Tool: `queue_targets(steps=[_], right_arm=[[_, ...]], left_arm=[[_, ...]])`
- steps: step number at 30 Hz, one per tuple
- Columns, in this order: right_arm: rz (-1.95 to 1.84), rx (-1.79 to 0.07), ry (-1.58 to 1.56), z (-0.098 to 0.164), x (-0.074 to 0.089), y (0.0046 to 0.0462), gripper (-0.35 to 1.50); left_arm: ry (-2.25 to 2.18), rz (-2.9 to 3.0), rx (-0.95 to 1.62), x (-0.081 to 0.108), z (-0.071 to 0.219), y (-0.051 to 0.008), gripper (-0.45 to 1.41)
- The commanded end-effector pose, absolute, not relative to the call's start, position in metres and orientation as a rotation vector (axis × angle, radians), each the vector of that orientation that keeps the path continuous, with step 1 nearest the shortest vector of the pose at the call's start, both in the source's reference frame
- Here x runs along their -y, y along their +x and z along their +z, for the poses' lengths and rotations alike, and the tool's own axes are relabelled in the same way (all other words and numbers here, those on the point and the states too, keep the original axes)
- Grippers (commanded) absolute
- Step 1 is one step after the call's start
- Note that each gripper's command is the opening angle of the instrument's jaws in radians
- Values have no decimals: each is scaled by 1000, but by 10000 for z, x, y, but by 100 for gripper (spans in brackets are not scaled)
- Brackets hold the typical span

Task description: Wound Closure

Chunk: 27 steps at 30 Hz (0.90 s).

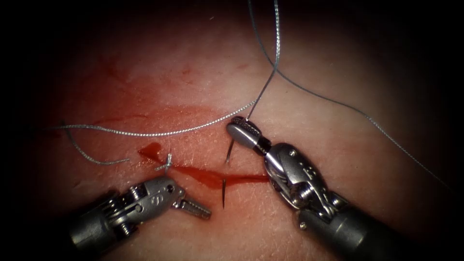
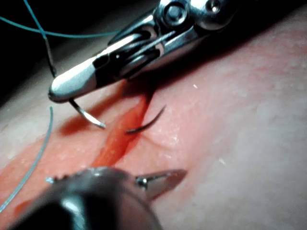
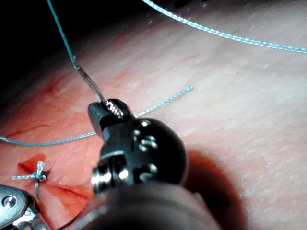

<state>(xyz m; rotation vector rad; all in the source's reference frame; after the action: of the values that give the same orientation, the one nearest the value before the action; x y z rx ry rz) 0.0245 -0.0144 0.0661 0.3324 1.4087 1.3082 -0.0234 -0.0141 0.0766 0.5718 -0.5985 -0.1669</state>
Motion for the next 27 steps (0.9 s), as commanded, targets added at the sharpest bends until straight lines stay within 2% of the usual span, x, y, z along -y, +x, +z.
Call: queue_targets(steps=[1, 10, 15, 16, 19, 21, 24, 27], right_arm=[[1341, -1383, 353, 650, 136, 251, -35], [1780, -1234, 611, 620, 141, 254, -35], [1820, -1237, 604, 624, 137, 250, -35], [1818, -1240, 602, 628, 138, 250, -35], [1812, -1240, 593, 633, 138, 251, -35], [1801, -1249, 584, 635, 137, 251, -35], [1791, -1257, 576, 636, 136, 251, -35], [1791, -1258, 575, 636, 136, 251, -35]], left_arm=[[567, -172, 601, 131, 763, -239, -45], [580, -190, 607, 124, 753, -240, -45], [638, -215, 720, 107, 717, -246, -45], [647, -229, 775, 95, 702, -249, -1], [604, -196, 864, 64, 669, -250, 34], [602, -200, 869, 53, 650, -245, 44], [563, -184, 883, 48, 634, -235, 42], [513, -146, 899, 38, 628, -241, 49]])
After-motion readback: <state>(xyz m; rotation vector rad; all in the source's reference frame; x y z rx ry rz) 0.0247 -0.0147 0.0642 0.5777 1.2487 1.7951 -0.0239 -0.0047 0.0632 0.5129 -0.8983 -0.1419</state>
